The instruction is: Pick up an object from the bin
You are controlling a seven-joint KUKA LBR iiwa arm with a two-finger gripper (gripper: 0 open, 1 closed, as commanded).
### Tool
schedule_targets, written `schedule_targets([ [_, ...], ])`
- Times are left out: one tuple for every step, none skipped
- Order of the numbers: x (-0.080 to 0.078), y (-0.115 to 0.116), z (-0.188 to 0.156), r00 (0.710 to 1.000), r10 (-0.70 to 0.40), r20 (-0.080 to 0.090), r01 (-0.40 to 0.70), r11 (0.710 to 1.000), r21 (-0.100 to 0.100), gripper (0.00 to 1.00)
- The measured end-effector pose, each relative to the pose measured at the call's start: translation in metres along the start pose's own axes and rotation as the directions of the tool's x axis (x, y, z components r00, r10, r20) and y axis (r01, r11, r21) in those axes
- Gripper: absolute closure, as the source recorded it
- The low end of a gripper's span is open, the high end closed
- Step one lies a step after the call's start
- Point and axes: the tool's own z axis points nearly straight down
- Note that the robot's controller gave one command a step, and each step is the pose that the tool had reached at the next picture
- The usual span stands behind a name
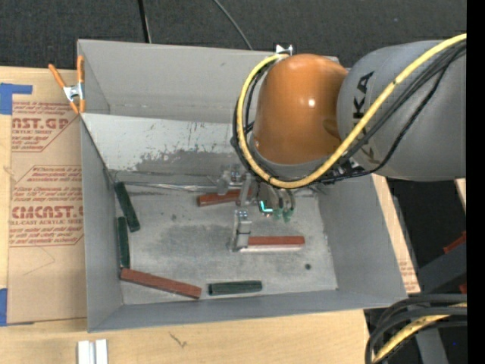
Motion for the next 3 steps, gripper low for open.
schedule_targets([
  [-0.002,-0.001,-0.004,1.000,0.001,0.008,-0.001,1.000,-0.001,0.00],
  [-0.004,-0.051,0.069,0.999,0.035,0.012,-0.035,0.999,-0.002,0.00],
  [-0.012,-0.099,0.068,0.999,-0.055,0.004,0.055,0.999,0.000,0.00],
])
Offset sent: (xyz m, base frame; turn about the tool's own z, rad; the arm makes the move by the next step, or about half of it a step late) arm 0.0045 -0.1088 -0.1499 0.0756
